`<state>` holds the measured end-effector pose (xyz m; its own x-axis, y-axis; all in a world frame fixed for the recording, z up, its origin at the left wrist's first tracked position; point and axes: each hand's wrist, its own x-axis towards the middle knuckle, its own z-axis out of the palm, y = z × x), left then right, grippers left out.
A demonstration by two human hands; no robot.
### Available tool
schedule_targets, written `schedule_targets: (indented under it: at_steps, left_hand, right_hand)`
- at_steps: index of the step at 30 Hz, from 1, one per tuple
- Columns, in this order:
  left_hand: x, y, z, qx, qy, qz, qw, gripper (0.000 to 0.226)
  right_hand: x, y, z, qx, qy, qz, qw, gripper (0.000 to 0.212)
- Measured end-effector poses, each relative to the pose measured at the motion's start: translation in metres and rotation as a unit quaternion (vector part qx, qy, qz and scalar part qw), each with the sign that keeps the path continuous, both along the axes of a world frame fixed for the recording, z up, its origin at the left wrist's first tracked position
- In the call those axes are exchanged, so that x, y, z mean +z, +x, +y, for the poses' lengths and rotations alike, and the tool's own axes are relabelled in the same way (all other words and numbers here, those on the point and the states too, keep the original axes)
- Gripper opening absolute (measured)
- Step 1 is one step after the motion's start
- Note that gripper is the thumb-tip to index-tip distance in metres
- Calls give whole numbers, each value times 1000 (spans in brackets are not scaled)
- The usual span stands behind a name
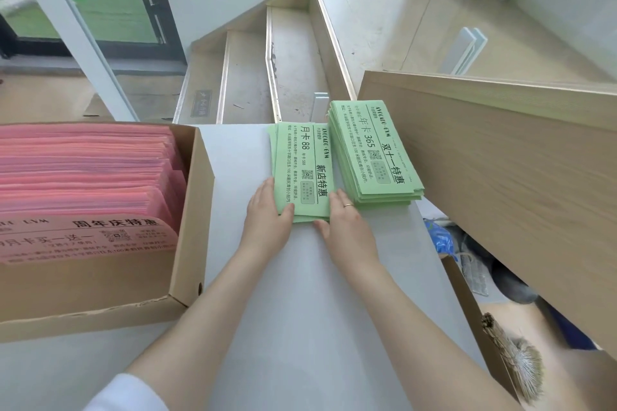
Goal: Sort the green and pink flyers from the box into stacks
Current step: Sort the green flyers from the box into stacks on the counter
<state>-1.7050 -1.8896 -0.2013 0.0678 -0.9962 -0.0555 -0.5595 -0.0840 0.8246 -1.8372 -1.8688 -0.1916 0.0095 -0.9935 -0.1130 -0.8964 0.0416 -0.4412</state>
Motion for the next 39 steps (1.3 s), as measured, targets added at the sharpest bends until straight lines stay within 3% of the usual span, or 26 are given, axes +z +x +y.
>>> schedule_targets:
  at_steps: [3, 6, 9, 12, 13, 14, 15, 16, 17, 18, 19, 25, 30, 34, 36, 39]
  left_hand:
    - [20, -2, -13, 56, 19, 31, 998, 52]
    - [51, -12, -41, 125, 43, 72, 989, 51]
    - [70, -21, -81, 165, 81, 117, 976, 50]
    - [69, -17, -118, 212, 171, 196, 942, 39]
    - [67, -15, -121, 212, 209, 173, 939, 32]
    - [61, -14, -129, 131, 245, -20, 960, 21]
    - [49, -12, -142, 97, 227, -92, 965, 18]
    - [43, -9, -151, 161, 226, 27, 960, 28]
    - [48, -7, -154, 245, 233, 231, 912, 33]
    - [53, -4, -162, 236, 209, 302, 900, 35]
    - [55, -1, -158, 235, 195, 289, 907, 34]
    - [58, 1, -154, 221, 213, 380, 873, 27]
    - [69, -4, -144, 176, 239, 354, 887, 28]
    - [96, -10, -115, 128, 246, 244, 929, 28]
    - [107, -10, -97, 82, 201, 190, 957, 18]
    - [121, 1, -56, -8, 111, 164, 980, 26]
  right_hand:
    - [16, 7, 2, 24, -29, -5, 999, 54]
    - [39, 19, -24, 2, -34, -107, 994, 45]
    - [54, 25, -69, -63, 35, -199, 977, 39]
    - [41, 26, -109, -127, 104, -226, 960, 33]
    - [35, 27, -119, -132, 119, -220, 959, 31]
    - [30, 27, -129, -137, 128, -216, 958, 32]
    - [27, 29, -136, -142, 132, -219, 956, 35]
    - [26, 30, -140, -150, 129, -229, 953, 43]
    - [25, 31, -143, -159, 122, -240, 950, 51]
    - [26, 32, -144, -166, 117, -249, 947, 54]
    - [27, 31, -145, -169, 114, -260, 944, 52]
    - [29, 29, -147, -184, 110, -295, 931, 50]
    - [34, 30, -137, -159, 93, -291, 939, 51]
    - [47, 31, -104, -83, 61, -281, 954, 58]
    - [52, 27, -86, -41, 32, -288, 956, 49]
    - [56, 18, -61, -3, -4, -302, 953, 34]
